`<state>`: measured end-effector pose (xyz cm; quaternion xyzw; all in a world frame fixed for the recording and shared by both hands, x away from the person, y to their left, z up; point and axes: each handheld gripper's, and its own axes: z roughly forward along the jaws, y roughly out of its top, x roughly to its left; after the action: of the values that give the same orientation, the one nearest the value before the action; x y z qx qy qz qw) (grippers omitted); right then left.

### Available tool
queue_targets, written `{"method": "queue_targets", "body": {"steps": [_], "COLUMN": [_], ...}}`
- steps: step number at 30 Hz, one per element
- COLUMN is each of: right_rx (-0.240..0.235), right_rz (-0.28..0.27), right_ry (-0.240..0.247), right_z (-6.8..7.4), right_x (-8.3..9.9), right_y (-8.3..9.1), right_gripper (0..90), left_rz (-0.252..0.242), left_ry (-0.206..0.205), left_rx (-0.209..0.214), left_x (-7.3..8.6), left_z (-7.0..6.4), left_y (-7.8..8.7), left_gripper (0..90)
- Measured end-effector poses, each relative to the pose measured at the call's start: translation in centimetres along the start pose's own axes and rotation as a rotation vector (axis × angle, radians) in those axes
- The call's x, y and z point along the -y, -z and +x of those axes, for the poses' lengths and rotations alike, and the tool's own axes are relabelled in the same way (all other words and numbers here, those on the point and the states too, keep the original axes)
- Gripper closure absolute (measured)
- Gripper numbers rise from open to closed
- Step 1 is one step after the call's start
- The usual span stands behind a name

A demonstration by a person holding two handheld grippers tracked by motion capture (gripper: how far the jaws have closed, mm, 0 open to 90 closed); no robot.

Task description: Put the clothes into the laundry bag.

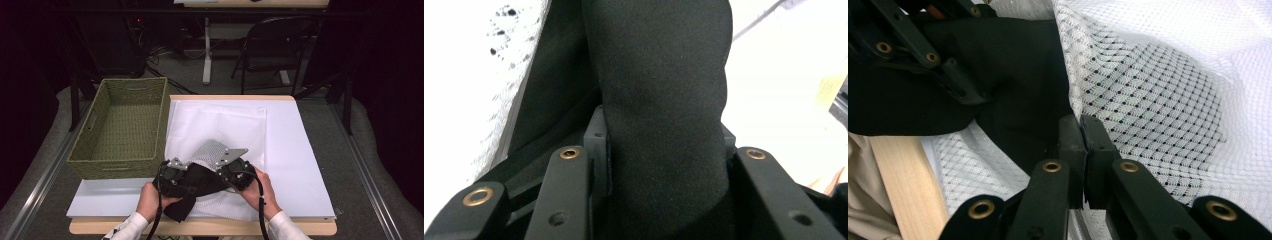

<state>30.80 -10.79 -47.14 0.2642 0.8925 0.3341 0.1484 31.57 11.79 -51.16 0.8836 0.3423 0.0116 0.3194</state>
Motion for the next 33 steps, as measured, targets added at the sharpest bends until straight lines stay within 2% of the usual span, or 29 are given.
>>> {"method": "queue_targets", "body": {"steps": [7,15,17,19,20,24,28,33], "right_rx": [-0.002,-0.003,-0.002,0.001,0.001,0.001,0.001,0.004], "right_rz": [-0.008,-0.007,-0.007,-0.011,-0.011,-0.017,-0.020,-0.020], "right_ry": [0.001,-0.001,-0.002,-0.003,-0.003,-0.008,-0.007,-0.008], "right_z": [0.0,-0.2,-0.2,-0.2,-0.2,-0.3,-0.3,-0.3], "right_x": [0.0,0.1,0.1,0.1,0.1,0.3,0.3,0.3], "right_y": [0.1,0.2,0.2,0.3,0.3,0.3,0.3,0.3], "right_gripper": [89.4,89.4,89.4,89.4,89.4,89.4,89.4,89.4], "left_rz": [-0.004,0.008,0.016,0.022,0.013,-0.024,-0.029,-0.015], "left_ry": [0.000,-0.004,-0.008,-0.014,-0.011,-0.004,0.006,-0.001], "left_rx": [0.010,0.033,0.043,0.046,0.053,0.056,0.062,0.057], "left_x": [-1.2,-1.3,-1.3,-1.2,-1.1,-0.7,0.5,1.2], "left_z": [0.6,1.0,1.0,1.0,1.0,1.1,1.1,0.6], "left_y": [-0.7,-1.1,-1.1,-0.9,-0.7,0.4,1.2,1.6], "left_gripper": [59.0,55.9,52.9,45.2,45.2,32.7,21.7,17.5]}}
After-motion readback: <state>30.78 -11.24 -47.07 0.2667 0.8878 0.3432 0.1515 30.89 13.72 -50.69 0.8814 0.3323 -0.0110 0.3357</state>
